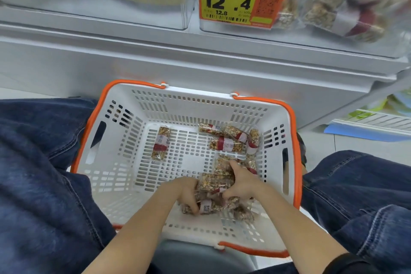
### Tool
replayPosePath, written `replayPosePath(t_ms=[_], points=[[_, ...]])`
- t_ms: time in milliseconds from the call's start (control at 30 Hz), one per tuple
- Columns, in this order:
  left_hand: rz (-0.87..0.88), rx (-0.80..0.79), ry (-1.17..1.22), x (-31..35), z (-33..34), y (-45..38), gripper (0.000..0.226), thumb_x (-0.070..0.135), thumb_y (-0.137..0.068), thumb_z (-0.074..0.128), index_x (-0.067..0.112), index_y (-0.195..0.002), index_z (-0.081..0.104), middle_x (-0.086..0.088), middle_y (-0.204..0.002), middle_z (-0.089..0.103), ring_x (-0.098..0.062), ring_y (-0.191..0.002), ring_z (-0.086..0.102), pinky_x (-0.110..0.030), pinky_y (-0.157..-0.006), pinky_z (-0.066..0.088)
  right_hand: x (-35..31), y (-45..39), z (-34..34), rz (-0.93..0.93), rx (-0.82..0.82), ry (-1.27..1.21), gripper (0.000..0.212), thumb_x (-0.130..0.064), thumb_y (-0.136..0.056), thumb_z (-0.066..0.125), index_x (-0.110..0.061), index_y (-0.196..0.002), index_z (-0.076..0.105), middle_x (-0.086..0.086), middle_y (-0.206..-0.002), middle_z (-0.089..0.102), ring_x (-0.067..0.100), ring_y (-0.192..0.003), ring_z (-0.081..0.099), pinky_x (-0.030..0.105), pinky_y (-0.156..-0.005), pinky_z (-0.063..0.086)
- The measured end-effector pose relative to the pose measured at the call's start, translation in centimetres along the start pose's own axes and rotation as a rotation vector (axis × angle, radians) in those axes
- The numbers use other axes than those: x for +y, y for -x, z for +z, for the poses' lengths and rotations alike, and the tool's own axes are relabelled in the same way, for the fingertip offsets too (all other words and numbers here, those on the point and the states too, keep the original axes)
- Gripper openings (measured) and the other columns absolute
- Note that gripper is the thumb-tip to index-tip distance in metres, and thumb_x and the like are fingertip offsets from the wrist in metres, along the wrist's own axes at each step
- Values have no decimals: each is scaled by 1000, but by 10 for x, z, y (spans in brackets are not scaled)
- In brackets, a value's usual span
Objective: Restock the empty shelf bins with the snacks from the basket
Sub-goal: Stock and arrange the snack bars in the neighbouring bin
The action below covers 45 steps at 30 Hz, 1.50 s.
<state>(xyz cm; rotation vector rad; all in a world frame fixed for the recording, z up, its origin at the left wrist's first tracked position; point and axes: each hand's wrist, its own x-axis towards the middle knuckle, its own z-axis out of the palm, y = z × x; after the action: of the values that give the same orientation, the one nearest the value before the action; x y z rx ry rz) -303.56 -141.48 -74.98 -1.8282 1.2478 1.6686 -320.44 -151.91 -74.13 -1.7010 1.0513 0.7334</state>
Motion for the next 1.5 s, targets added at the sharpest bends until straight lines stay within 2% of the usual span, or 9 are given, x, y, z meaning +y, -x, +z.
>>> replayPosePath(t_ms=[167,333,533,767,900,1033,1167,1367,1500], points=[[18,185,95,3,-48,47,92,36,-73,80,9,-144,28,-7,-144,40,-25,-124,46,-31,-94,44,-24,29,-51,-161,123,132,105,-32,-67,81,-32,-146,11,5,-135,45,24,-114,51,35,-91,48],[167,631,-184,37,-107,144,60,37,-71,77,22,-120,46,1,-118,60,-19,-98,56,-32,-79,49,-75,100,-122,-369,226,184,94,-20,-69,81,-31,-140,19,2,-129,42,22,-104,55,39,-81,55],[348,1143,-329,91,-141,278,61,51,-69,69,24,-120,49,8,-116,60,-18,-104,56,-37,-77,49,-127,240,-196,-748,654,188,83,-14,-68,79,-36,-127,25,-18,-99,40,-17,-77,47,6,-59,39],[431,1619,-603,175,-214,310,50,48,-76,62,20,-112,43,-1,-109,53,-31,-99,57,-35,-61,38,-129,288,-275,-939,1147,137,69,-22,-59,74,-52,-104,32,0,-106,39,3,-85,42,16,-73,40],[285,1627,-725,201,-259,267,65,55,-90,46,21,-142,27,-7,-125,48,-33,-107,55,-38,-71,39,-104,237,-308,-466,1353,224,94,-14,-73,75,-36,-142,15,11,-152,12,35,-119,42,48,-92,45],[381,1125,-519,200,-281,222,55,60,-95,18,52,-144,-7,-9,-149,30,-29,-138,28,-50,-112,21,-84,201,-333,-65,975,136,87,-50,-90,53,-41,-148,-12,6,-157,-21,47,-142,4,49,-114,13],[558,1058,-363,200,-279,220,54,55,-98,24,48,-147,1,-2,-154,25,-20,-141,24,-42,-114,23,-73,208,-331,-154,1001,168,69,-52,-92,45,-39,-149,7,4,-160,0,42,-142,5,51,-114,15],[883,1714,-397,183,-232,222,38,24,-96,42,6,-127,52,-13,-126,54,-25,-118,48,-35,-100,40,-80,234,-280,-565,1579,386,33,-19,-90,52,-18,-123,53,6,-127,54,33,-114,47,46,-86,42],[1017,1841,-528,124,-177,190,16,11,-86,49,6,-102,49,-9,-101,45,-28,-84,50,-33,-70,44,-89,227,-220,-927,1566,445,16,-6,-86,49,-6,-95,62,7,-89,61,28,-80,51,36,-62,41]])
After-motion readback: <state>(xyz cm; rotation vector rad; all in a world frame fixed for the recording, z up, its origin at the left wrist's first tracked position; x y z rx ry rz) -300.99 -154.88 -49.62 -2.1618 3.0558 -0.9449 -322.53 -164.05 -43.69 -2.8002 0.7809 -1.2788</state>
